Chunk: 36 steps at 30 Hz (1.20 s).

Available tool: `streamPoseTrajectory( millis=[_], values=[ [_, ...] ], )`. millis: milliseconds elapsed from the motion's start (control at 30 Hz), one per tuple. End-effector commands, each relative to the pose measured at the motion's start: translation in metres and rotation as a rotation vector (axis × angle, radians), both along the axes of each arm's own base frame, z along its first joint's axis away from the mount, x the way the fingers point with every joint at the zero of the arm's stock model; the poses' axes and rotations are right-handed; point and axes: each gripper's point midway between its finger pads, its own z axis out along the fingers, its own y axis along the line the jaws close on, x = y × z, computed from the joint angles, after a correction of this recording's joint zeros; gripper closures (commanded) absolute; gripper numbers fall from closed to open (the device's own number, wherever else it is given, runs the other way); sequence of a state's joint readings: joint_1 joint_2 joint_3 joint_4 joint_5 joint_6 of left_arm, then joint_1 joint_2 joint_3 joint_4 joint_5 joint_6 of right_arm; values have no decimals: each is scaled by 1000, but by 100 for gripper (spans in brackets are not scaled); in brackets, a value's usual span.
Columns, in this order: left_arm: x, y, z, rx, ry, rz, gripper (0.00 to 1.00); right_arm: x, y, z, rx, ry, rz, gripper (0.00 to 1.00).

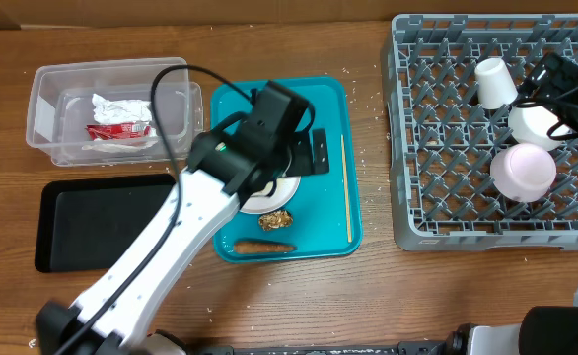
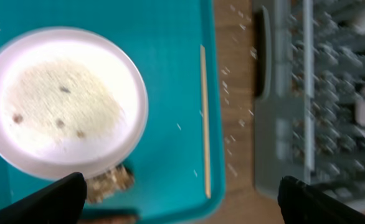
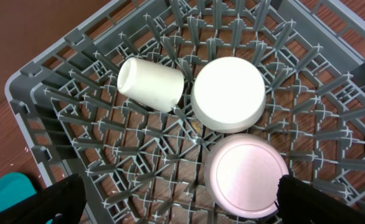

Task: Sort waste into correct bins and load items into the dishwasher
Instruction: 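Reach the left gripper to the white rice plate and grip its rim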

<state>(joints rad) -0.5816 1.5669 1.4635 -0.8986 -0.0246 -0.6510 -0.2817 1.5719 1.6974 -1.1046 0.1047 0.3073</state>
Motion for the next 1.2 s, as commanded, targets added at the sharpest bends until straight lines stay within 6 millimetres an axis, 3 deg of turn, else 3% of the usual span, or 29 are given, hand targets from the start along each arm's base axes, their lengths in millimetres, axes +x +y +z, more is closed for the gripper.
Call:
streamPoseTrajectory(
  millis=[0,167,267,400,533,733,933,1167],
  values=[
    [30,7,-22,120,-48,44,0,0,-2,6,-8,-15,-10,0],
    [51,-15,-62,198,-59,-107,0,0,-2,6,-7,-15,-9,0],
    [59,-12,-81,248,-50,-94,0,0,-2,6,-7,-15,-9,0],
    [64,-3,-92,300,-45,-68,0,0,-2,6,-8,-15,-10,0],
    [58,-6,-100,291,-12,-89,1,0,-2,6,-7,-15,-9,0],
    [53,-16,-128,321,37,-141,20,0,-2,6,-8,-15,-10,0],
    [46,-11,-172,393,124,-193,16,0,-2,6,-8,-15,-10,0],
    [46,-14,-182,395,136,-199,25,0,-2,6,-8,-15,-10,0]
  ],
)
